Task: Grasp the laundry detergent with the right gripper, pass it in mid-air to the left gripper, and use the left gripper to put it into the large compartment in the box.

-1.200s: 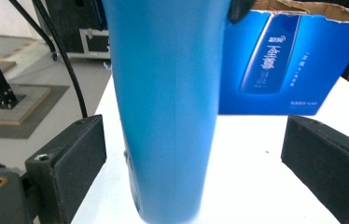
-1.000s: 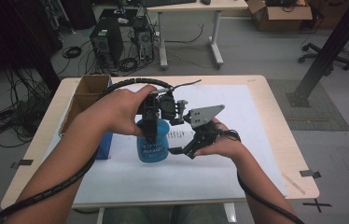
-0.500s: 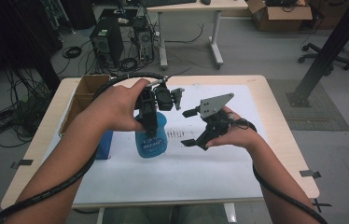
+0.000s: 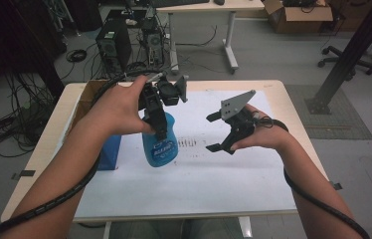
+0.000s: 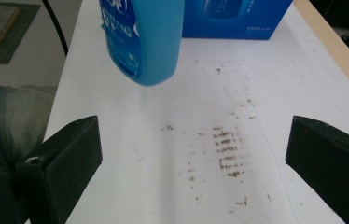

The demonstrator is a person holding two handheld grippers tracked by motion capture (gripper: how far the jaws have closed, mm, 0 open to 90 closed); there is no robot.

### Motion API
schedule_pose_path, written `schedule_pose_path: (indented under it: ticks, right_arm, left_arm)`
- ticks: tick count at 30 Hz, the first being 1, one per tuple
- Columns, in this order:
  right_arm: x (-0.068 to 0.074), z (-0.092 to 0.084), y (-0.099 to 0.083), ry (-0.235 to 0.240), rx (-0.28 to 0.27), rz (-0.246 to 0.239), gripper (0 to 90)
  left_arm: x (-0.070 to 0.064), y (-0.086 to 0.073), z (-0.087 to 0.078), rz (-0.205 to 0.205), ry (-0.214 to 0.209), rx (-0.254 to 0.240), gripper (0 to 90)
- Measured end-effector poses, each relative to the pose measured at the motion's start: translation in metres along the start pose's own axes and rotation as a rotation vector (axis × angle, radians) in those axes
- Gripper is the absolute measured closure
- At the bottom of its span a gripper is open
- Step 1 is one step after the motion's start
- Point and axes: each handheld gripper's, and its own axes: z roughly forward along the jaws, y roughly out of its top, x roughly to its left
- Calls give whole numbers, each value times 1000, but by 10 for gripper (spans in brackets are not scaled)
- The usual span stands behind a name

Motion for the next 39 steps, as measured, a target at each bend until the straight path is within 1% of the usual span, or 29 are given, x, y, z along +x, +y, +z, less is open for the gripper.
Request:
schedule_pose_path:
  ticks: [2,4,5,7,9,10,12,13,14,15,16,18,19,20,22,23,24,26,27,28,29,30,32,33,34,36,37,38,39]
  right_arm:
    - [-2,-4,-1,3,25,-4,35]
    - [-3,-7,-3,15,60,4,31]
    - [-3,-7,-3,15,60,4,31]
    - [-4,-9,-5,24,96,11,30]
    - [-4,-10,-5,28,108,14,30]
    - [-4,-10,-6,30,119,13,29]
    - [-5,-12,-7,37,154,11,31]
    - [-5,-13,-7,38,161,13,31]
    - [-5,-13,-7,38,161,13,31]
    - [-5,-15,-7,38,171,14,31]
    - [-5,-15,-7,38,171,14,31]
    - [-6,-18,-9,42,192,19,30]
    - [-6,-18,-9,42,192,19,30]
    - [-6,-19,-9,44,202,20,31]
    - [-7,-20,-10,52,220,28,29]
    - [-7,-21,-11,56,240,26,28]
    - [-7,-21,-11,56,240,26,28]
    - [-8,-21,-11,63,275,29,27]
    - [-8,-21,-11,67,286,29,29]
    - [-8,-21,-11,67,286,29,29]
    - [-8,-19,-11,79,315,24,30]
    - [-8,-19,-11,83,327,26,32]
    - [-8,-17,-11,89,355,22,32]
    - [-8,-17,-11,89,355,22,32]
    - [-8,-17,-10,93,367,16,33]
    - [-9,-18,-8,95,386,12,32]
    - [-10,-18,-7,96,392,14,33]
    - [-10,-18,-7,96,392,14,33]
    - [-10,-19,-6,95,395,8,32]
  left_arm:
    - [1,0,-2,-17,0,7,375]
    - [3,-1,-4,-43,-5,7,375]
    - [3,-1,-5,-58,-7,5,375]
    - [5,-3,-7,-65,-7,6,375]
    - [6,-4,-9,-88,-6,4,375]
    - [7,-5,-11,-103,-5,0,375]
    - [8,-8,-15,-143,-4,12,375]
    - [8,-8,-15,-143,-4,12,375]
    - [9,-9,-16,-157,-7,19,375]
    - [10,-12,-21,-181,-8,22,375]
    - [10,-12,-21,-181,-8,22,375]
    - [12,-16,-26,-218,-8,36,375]
    - [12,-16,-26,-218,-8,36,375]
    - [14,-18,-28,-233,-7,41,375]
    - [16,-21,-32,-252,-5,34,375]
    - [20,-26,-37,-295,-3,29,375]
    - [20,-26,-37,-295,-3,29,375]
    - [23,-30,-40,-334,-4,29,375]
    - [27,-36,-45,-388,-8,3,375]
    - [27,-36,-45,-388,-8,3,375]
    - [30,-39,-48,-416,-10,-12,375]
    - [30,-39,-48,-416,-10,-12,375]
    - [34,-44,-53,-449,-14,-18,375]
    - [36,-47,-56,-460,-14,-21,375]
    - [38,-49,-58,-472,-15,-26,375]
    - [44,-56,-65,-517,-14,-33,375]
    - [46,-59,-67,-530,-14,-35,375]
    - [46,-59,-67,-530,-14,-35,375]
    - [49,-62,-70,-554,-15,-36,375]
